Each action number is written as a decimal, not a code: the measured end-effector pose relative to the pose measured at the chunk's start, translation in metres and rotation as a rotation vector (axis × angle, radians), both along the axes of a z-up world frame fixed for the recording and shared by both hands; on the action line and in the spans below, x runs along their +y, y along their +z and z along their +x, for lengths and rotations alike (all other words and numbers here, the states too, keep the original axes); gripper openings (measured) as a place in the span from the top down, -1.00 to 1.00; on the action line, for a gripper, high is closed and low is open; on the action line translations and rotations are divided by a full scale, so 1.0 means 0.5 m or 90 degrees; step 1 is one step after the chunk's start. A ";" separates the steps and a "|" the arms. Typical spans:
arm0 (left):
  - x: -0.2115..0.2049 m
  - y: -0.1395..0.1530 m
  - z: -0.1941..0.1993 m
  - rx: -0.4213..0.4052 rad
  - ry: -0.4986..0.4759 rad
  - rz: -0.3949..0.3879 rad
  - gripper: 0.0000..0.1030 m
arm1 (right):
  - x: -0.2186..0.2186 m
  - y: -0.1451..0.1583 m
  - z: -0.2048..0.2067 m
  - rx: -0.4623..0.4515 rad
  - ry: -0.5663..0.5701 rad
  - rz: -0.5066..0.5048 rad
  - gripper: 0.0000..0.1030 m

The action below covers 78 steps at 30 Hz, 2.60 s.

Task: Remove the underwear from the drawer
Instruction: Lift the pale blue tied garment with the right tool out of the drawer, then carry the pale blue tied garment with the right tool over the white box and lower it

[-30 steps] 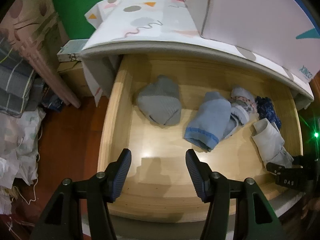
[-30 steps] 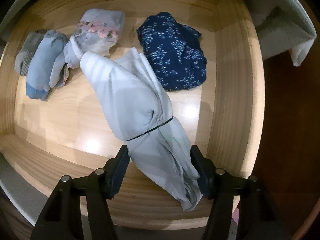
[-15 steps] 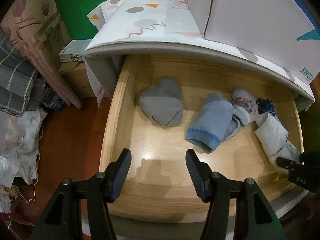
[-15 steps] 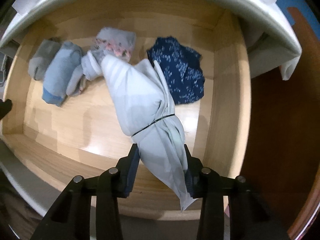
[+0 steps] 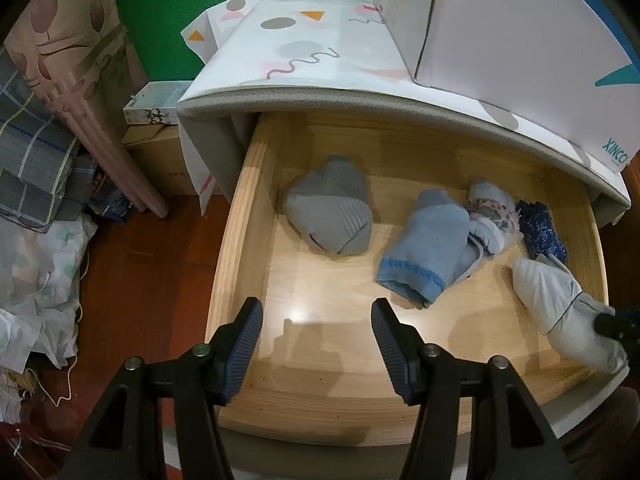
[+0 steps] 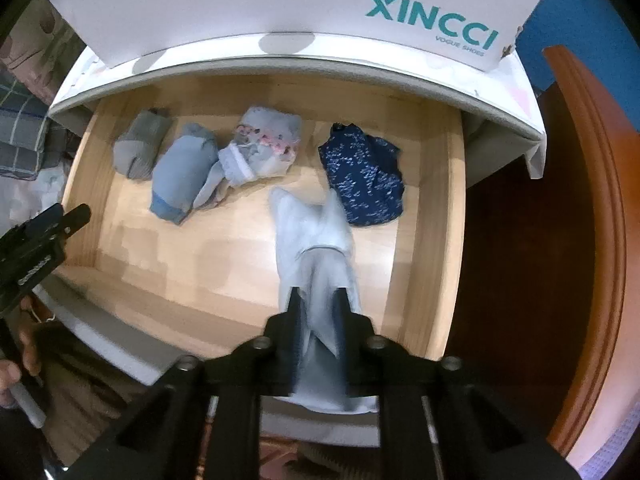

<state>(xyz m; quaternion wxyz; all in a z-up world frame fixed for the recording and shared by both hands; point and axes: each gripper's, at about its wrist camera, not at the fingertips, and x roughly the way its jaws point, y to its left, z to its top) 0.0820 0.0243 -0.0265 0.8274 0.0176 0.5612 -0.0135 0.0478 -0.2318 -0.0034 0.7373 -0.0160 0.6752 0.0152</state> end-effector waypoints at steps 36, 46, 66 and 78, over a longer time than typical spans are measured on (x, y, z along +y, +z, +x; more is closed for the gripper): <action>0.017 0.004 0.003 0.001 0.011 -0.040 -0.12 | 0.009 -0.007 -0.017 0.017 0.031 -0.006 0.48; 0.015 0.005 0.002 0.000 0.007 -0.032 -0.12 | 0.014 0.164 -0.064 -0.055 0.057 0.005 0.48; 0.014 0.006 0.002 -0.004 0.007 -0.031 -0.12 | -0.013 0.399 0.161 -0.213 0.010 -0.015 0.47; 0.008 0.007 0.001 -0.007 0.001 -0.031 -0.12 | -0.011 0.307 0.303 -0.176 -0.028 -0.021 0.44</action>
